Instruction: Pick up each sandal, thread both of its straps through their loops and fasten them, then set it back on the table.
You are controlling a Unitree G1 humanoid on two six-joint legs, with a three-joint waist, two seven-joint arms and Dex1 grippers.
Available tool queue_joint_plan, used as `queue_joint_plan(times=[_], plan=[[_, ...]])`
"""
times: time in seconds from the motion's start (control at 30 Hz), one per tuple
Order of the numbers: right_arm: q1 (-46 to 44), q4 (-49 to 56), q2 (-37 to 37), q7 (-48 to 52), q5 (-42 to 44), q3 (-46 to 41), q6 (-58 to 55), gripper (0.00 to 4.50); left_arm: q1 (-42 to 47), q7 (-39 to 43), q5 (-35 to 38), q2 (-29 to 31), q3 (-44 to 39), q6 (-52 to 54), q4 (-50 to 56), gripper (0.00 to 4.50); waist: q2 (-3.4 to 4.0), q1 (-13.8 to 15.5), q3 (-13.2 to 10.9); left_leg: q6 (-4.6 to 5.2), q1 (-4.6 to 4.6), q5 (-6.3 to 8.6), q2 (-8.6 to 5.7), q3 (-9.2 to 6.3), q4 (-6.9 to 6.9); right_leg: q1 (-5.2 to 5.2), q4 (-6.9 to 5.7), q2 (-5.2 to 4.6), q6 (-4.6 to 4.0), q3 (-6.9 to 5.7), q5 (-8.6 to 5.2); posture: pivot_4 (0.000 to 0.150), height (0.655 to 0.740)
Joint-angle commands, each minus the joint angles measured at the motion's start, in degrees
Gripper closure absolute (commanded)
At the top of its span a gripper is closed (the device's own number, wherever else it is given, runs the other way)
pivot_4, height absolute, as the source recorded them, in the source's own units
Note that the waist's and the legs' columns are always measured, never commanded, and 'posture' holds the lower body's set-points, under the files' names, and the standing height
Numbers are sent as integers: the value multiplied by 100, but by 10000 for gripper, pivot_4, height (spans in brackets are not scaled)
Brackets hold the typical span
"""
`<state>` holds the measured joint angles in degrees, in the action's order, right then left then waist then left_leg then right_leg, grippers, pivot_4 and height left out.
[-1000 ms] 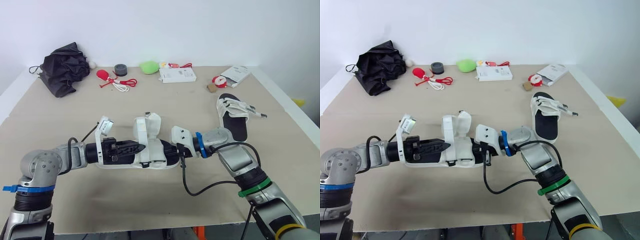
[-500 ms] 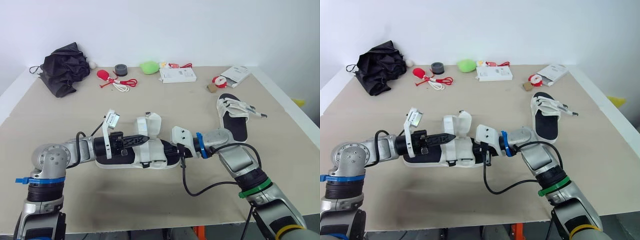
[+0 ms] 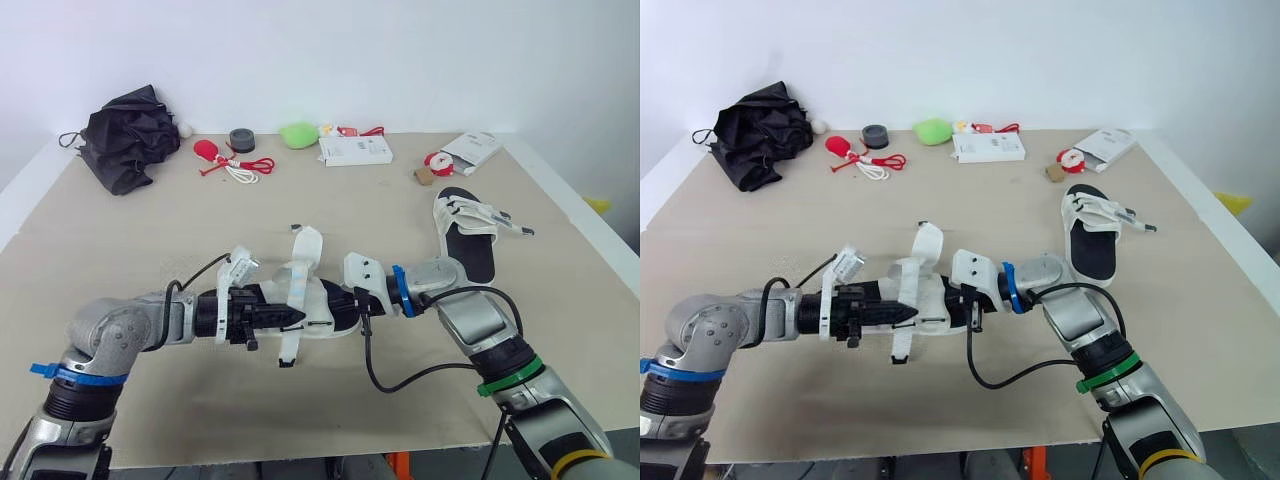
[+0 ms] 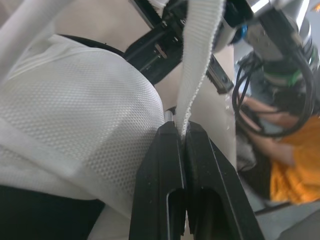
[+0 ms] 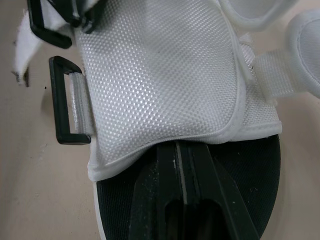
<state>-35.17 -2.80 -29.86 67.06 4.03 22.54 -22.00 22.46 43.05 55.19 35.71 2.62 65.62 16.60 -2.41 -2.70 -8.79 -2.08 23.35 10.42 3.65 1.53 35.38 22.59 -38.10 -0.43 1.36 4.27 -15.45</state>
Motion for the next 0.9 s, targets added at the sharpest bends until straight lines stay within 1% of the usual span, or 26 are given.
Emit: queue_joint_plan(times=[0.03,0.1,0.17,0.23,0.27,0.3,0.37,0.43,0.53,0.6,0.63,0.73,0.8,0.87,0.9], plan=[[211,-278,-127,-45,-312,294,-204,45000,-120,234,-447,181,101,-464,48,42055,0,0,0,-2,0,1,1,1,-1,2,0,0,-2,0,-1,1500,7400],[210,-278,-130,-39,-313,297,-200,45000,-80,210,-518,80,11,-677,-35,36473,0,1,0,-2,0,1,1,0,-3,4,0,0,-4,-1,-3,1500,7400],[208,-280,-131,-34,-315,299,-189,45000,-4,112,-534,-43,-84,-785,-86,27701,0,4,0,-2,0,1,1,-1,-3,5,0,0,-4,-1,-3,1500,7400],[204,-287,-131,-29,-312,299,-187,45000,35,214,-455,-51,-143,-785,-58,18746,-1,3,-1,-2,0,1,1,0,-2,10,0,-2,-4,-1,-3,1500,7400],[203,-289,-131,-28,-311,298,-187,45000,42,253,-438,-50,-156,-776,-46,13558,-1,3,-1,-2,1,1,1,2,-2,15,0,-1,-3,0,-3,1500,7400],[199,-295,-128,-25,-311,300,-181,45000,44,309,-365,-22,-201,-727,-1,10068,-1,3,-1,-2,1,1,1,2,-2,16,0,-1,-2,0,-3,1500,7400],[182,-318,-111,-23,-312,303,-173,45000,70,531,-14,192,-406,-437,135,10068,-2,1,-2,-2,1,1,1,2,-3,24,0,-1,-1,0,-4,1500,7400],[172,-326,-102,-21,-308,302,-175,45000,53,808,178,495,-555,-315,235,10068,-1,-4,-3,-2,7,1,2,2,-5,23,-1,2,-2,0,-4,1500,7400],[187,-300,-110,-15,-297,292,-189,45000,-1,1235,368,1001,-903,-315,270,10068,-2,-4,-6,-2,6,1,2,0,-8,38,0,2,-3,-1,-5,1500,7400],[204,-280,-121,-12,-290,287,-199,45000,-28,1462,493,1209,-1155,-356,241,10068,-7,-4,-9,-2,7,1,2,3,-7,43,0,0,-3,0,-5,1500,7400],[220,-269,-132,-8,-286,284,-200,45000,-94,1624,494,1293,-1359,-539,240,10068,-7,-3,-10,-2,7,1,2,3,-6,44,0,-1,-3,0,-5,1500,7400],[269,-239,-157,9,-273,280,-207,45000,-935,2291,-21,1688,-1568,-1363,745,10068,3,-9,-9,-14,6,9,4,12,-9,51,1,-11,-8,0,-9,1500,7400],[279,-233,-150,12,-280,283,-211,45000,-1442,2456,-171,1832,-1466,-1524,1035,10068,1,-5,-8,-26,4,16,3,15,-10,49,2,-21,-10,-3,-21,1500,7400],[282,-230,-147,14,-286,282,-212,45000,-1630,2510,-228,1882,-1431,-1610,1118,10068,-7,-3,-9,-28,5,17,4,16,-10,50,2,-26,-11,-5,-23,1500,7400],[280,-228,-143,20,-281,286,-217,45000,-1920,2484,-453,1799,-1243,-1819,1271,10068,-8,-3,-9,-28,5,17,5,16,-9,51,2,-27,-12,-6,-22,1500,7400]])
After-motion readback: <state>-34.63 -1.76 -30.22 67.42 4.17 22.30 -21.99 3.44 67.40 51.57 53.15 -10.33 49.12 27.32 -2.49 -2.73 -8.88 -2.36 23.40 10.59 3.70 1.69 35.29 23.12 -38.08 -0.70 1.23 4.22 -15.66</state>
